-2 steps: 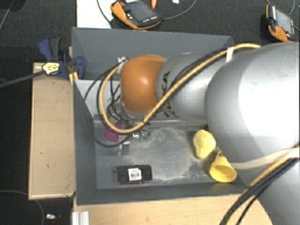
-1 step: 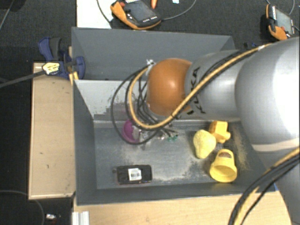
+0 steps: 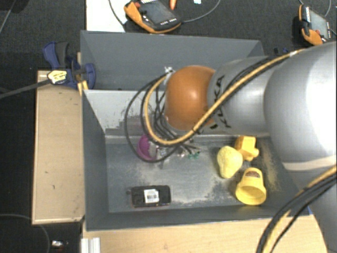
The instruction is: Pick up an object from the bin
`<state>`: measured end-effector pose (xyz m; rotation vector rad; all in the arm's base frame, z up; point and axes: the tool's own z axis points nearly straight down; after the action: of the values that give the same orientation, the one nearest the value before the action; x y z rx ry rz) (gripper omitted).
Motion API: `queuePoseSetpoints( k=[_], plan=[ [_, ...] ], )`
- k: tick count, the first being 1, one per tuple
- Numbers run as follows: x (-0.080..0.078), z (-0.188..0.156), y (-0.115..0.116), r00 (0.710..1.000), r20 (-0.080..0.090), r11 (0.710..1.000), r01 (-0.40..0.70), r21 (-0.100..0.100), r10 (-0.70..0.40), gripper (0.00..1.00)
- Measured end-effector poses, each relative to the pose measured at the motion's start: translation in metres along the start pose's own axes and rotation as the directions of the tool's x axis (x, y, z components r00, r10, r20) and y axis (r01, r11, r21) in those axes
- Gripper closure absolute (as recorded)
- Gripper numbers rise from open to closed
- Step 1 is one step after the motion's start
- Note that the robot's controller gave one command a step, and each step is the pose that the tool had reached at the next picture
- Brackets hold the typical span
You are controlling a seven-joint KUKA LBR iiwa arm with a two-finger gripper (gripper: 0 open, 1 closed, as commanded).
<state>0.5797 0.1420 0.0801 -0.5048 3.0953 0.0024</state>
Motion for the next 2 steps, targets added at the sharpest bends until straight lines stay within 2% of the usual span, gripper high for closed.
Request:
queuePoseSetpoints(
  k=[1,2],
  plan=[
    [-0.001,-0.007,-0.009,1.000,0.005,1.000,-0.003,0.000,0.003,1.00],
    [-0.002,0.008,-0.005,1.000,0.007,1.000,0.007,-0.001,-0.007,1.00]
  ],
)
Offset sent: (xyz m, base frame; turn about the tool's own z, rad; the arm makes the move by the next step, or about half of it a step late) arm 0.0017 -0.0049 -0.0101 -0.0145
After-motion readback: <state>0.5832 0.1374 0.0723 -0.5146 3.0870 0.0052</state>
